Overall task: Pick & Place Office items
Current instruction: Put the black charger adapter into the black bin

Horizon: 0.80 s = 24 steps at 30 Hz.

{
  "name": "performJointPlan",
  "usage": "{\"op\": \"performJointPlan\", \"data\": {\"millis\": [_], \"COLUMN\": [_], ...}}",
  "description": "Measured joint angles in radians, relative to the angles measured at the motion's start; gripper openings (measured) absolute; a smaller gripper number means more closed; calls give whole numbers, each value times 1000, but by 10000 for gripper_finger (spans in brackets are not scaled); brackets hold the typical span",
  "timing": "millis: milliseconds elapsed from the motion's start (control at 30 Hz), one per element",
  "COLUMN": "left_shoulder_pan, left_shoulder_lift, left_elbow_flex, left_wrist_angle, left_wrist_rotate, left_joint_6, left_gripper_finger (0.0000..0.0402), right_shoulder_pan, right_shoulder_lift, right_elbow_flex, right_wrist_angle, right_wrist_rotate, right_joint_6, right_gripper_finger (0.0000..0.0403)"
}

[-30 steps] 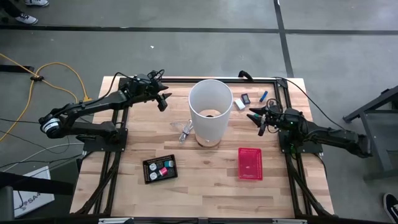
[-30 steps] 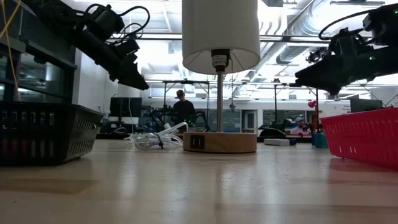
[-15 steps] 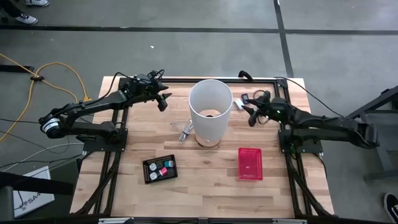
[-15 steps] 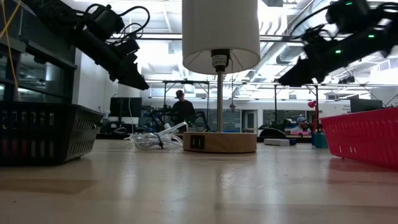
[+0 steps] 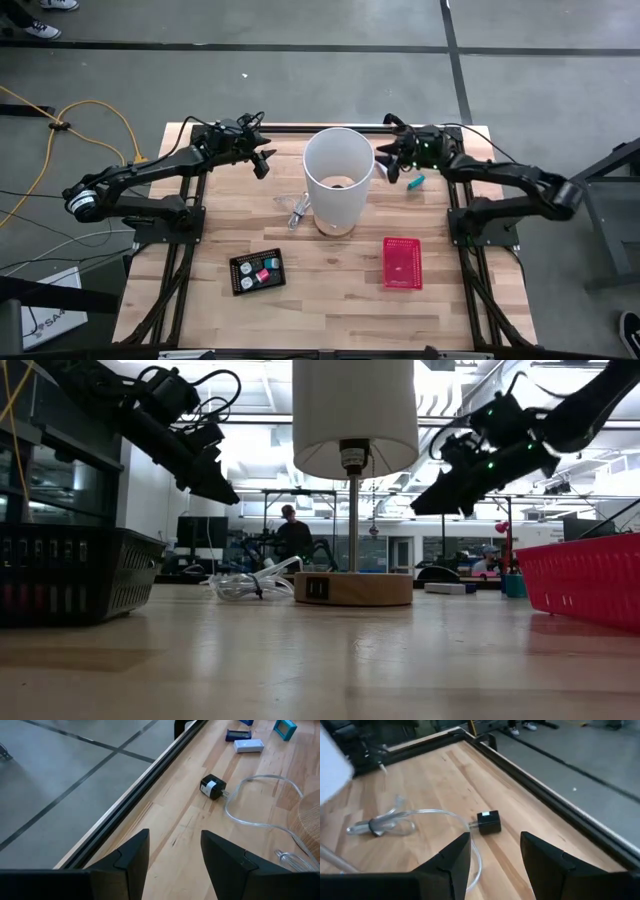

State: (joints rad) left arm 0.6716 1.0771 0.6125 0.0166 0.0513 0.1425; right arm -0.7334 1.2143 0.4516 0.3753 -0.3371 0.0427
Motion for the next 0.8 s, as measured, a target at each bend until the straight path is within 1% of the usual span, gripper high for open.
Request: {"op": "performJointPlan", "data": {"millis": [100, 200, 300, 467, 533, 633, 800], "left_shoulder_pan": [0, 0, 0, 0, 0, 0, 0], "left_shoulder_lift": [0, 0, 0, 0, 0, 0, 0], "left_elbow_flex": [0, 0, 0, 0, 0, 0, 0], "left_wrist_angle": [0, 0, 0, 0, 0, 0, 0], "left_wrist_rotate": [0, 0, 0, 0, 0, 0, 0], "left_joint_6": [0, 0, 0, 0, 0, 0, 0], "left_gripper_finger": [172, 172, 172, 172, 172, 172, 172], "right_shoulder_pan": [-9, -8, -4, 0, 0, 0, 0], "right_shoulder_lift": [61, 109, 148, 212, 244, 299, 397], "right_elbow_flex": [4, 55, 142, 317, 375, 443, 492], "right_wrist_angle": [48, 26, -57, -281, -343, -404, -421], "right_wrist_rotate": [2, 3, -6, -3, -2, -3, -11], "right_joint_6": [14, -3, -50, -149, -171, -179, -187], "right_gripper_finger": [160, 160, 160, 160, 160, 160, 160]}}
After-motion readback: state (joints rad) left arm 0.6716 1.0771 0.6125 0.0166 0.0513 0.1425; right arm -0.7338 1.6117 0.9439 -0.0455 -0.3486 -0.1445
